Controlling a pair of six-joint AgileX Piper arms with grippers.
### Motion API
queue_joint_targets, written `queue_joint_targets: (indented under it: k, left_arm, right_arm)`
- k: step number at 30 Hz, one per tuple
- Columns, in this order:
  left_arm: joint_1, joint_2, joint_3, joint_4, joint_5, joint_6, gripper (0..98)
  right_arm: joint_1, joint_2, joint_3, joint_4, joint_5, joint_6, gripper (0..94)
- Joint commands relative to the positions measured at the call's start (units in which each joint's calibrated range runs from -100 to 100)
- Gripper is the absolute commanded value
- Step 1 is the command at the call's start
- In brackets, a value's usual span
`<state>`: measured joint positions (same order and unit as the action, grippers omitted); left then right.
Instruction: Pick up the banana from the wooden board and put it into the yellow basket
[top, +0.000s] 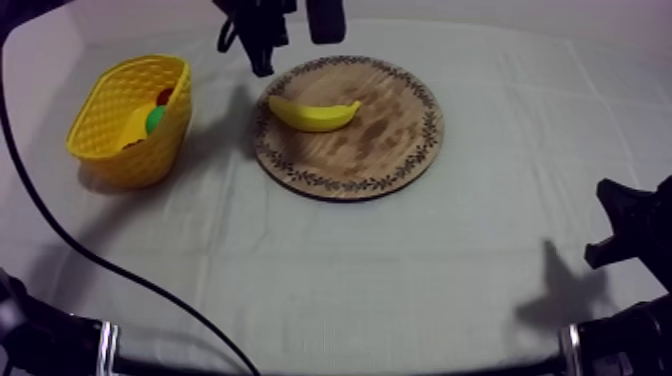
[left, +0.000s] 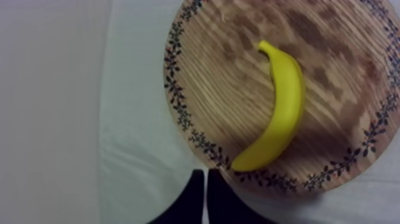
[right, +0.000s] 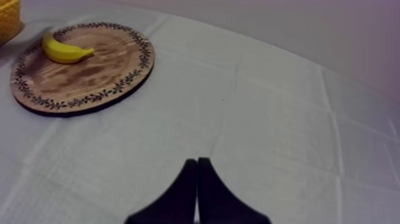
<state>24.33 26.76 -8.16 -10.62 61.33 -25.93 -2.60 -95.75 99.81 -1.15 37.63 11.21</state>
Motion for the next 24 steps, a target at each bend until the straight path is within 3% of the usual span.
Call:
queue_joint_targets:
  k: [1,4,9,12,17,24]
  left_arm:
    - [-0.07,0.64,0.07,-0.07,-0.02,-0.51,0.7]
    - [-0.14,1.28,-0.02,-0.16,-0.13,-0.4,11.3]
    - [-0.22,1.65,-1.14,-0.87,4.19,-0.73,59.5]
    - [-0.01,1.63,-1.26,-1.73,6.74,-1.31,74.8]
    - [0.15,1.5,-0.8,-2.37,9.05,-2.49,82.4]
    - [0.4,1.84,0.29,-2.96,9.77,-3.36,82.7]
  right_arm:
    - [0.0,0.0,-0.03,0.0,0.03,0.0,0.3]
    - [0.0,0.0,-0.03,0.0,0.03,0.0,0.3]
    - [0.0,0.0,-0.03,0.0,0.03,0.0,0.3]
    - [0.0,0.0,-0.03,0.0,0.03,0.0,0.3]
    - [0.0,0.0,-0.03,0.0,0.03,0.0,0.3]
    - [0.0,0.0,-0.03,0.0,0.03,0.0,0.3]
